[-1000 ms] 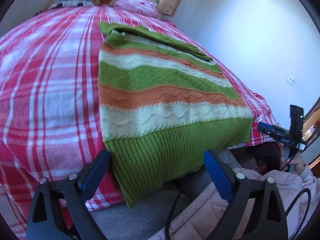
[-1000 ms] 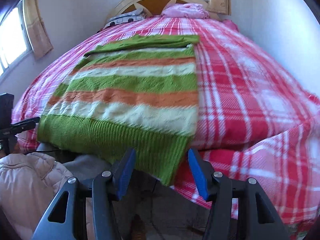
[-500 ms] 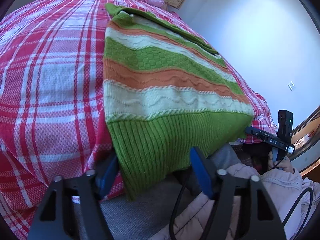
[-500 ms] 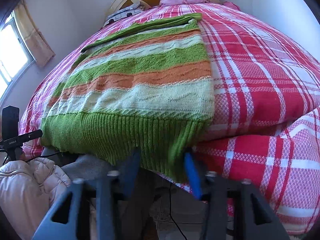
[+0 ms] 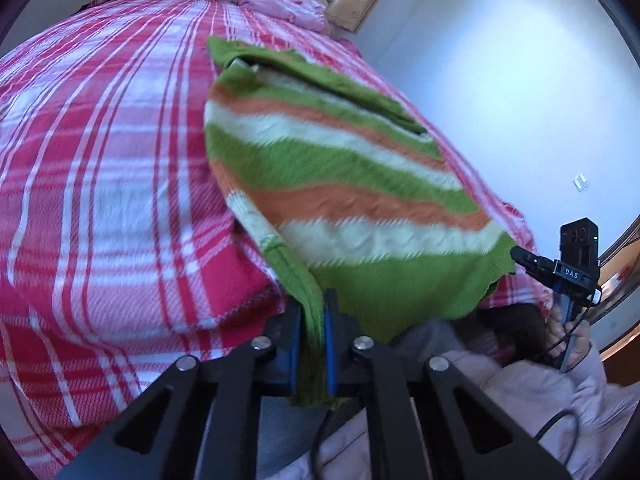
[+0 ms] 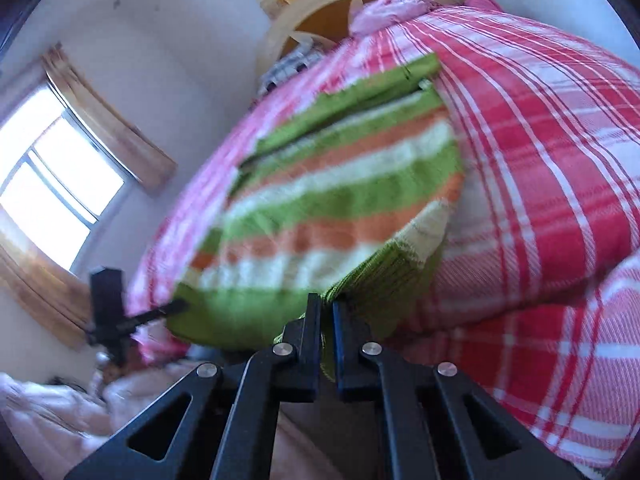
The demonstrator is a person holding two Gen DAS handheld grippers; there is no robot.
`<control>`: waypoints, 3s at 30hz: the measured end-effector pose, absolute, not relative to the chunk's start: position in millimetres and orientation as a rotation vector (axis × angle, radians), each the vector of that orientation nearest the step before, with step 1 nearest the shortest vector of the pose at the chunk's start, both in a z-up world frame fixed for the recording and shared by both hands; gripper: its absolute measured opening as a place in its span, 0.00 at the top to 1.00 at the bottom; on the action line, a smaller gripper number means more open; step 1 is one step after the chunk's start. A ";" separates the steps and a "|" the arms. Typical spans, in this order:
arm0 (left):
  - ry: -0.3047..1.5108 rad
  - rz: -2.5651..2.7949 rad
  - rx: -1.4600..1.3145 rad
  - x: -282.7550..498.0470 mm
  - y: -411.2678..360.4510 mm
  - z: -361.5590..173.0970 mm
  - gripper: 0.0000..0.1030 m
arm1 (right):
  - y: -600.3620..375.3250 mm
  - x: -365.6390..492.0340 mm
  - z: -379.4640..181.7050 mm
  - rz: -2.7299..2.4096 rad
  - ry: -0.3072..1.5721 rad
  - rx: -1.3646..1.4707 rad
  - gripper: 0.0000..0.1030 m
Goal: Fold small clothes
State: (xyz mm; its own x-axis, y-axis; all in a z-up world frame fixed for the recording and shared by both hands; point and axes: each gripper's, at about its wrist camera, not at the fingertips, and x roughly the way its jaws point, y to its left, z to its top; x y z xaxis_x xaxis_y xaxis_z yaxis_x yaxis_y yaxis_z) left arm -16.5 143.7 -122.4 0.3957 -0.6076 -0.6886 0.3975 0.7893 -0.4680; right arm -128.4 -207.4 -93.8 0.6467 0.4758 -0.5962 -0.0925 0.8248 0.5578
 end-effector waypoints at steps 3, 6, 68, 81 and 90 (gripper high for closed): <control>0.943 -0.656 -0.229 1.8 136.2 -104.2 0.94 | -213.8 -110.7 -80.9 0.367 0.768 0.572 0.95; 0.905 -0.672 -0.229 24.3 125.7 -84.1 0.94 | -217.7 -87.8 -68.8 0.358 0.727 0.579 0.95; 0.885 -0.713 0.050 180.8 59.6 -114.6 0.53 | -258.1 -10.8 -48.3 -0.072 0.573 0.502 0.28; 0.939 -0.757 -0.010 188.0 63.4 -113.8 0.77 | -216.0 53.3 -80.0 0.050 0.793 0.092 0.28; 0.856 -0.803 0.148 165.1 32.8 -115.6 0.46 | -180.1 56.8 -107.5 0.138 0.897 -0.158 0.43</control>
